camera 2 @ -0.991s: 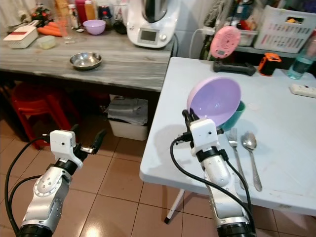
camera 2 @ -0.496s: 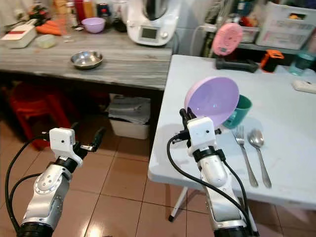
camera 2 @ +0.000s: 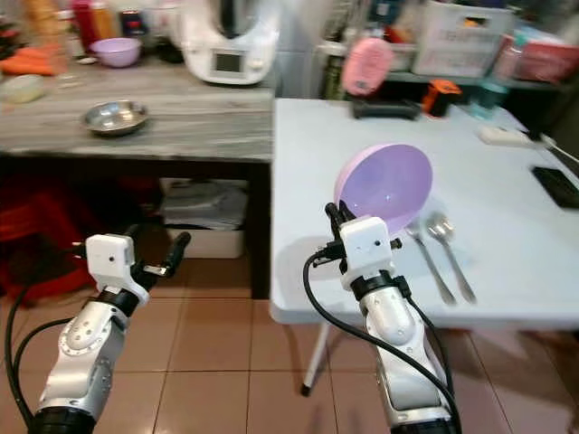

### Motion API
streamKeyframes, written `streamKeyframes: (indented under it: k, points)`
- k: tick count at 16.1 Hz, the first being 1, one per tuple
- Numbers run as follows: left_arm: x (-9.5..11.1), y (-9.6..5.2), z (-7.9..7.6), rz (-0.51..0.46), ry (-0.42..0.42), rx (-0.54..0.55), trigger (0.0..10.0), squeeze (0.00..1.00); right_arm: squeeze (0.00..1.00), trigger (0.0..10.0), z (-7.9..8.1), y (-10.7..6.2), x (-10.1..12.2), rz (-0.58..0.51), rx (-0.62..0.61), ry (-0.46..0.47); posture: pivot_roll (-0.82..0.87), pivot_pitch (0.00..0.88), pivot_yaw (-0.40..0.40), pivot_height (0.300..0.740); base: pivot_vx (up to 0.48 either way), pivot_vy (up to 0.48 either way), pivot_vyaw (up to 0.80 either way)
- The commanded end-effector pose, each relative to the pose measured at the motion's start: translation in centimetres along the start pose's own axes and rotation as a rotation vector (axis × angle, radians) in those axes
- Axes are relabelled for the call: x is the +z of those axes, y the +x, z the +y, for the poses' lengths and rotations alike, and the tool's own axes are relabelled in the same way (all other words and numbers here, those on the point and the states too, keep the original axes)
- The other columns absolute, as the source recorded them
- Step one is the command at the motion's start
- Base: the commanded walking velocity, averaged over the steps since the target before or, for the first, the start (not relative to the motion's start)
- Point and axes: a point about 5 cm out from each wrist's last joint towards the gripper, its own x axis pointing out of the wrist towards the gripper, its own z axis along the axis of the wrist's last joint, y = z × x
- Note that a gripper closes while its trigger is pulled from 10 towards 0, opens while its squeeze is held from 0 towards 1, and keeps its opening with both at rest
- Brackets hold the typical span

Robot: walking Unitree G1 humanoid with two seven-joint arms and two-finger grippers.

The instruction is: Setting the table

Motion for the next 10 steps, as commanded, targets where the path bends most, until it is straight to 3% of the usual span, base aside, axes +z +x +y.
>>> streamKeyframes:
  k: [1, 4, 10]
  points:
    - [-0.09, 0.16, -0.25, 0.005, 0.005, -0.014, 10.0, 0.00, 0.00, 10.0, -0.17, 0.05, 0.73, -0.024, 0.001, -0.004, -0.01, 0.000, -0.021, 0.740, 0.000, 0.364, -0.57]
    - [-0.07, 0.19, -0.16, 0.003, 0.008, -0.012, 10.0, 0.00, 0.00, 10.0, -0.04, -0.06, 0.71, -0.023, 0.003, 0.001, -0.01, 0.000, -0.019, 0.740, 0.000, 0.379, -0.55]
    - [-0.08, 0.21, 0.09, 0.000, 0.013, -0.006, 10.0, 0.00, 0.00, 10.0, 0.17, -0.01, 0.85, -0.032, 0.013, 0.006, 0.00, 0.000, -0.018, 0.740, 0.000, 0.393, 0.00]
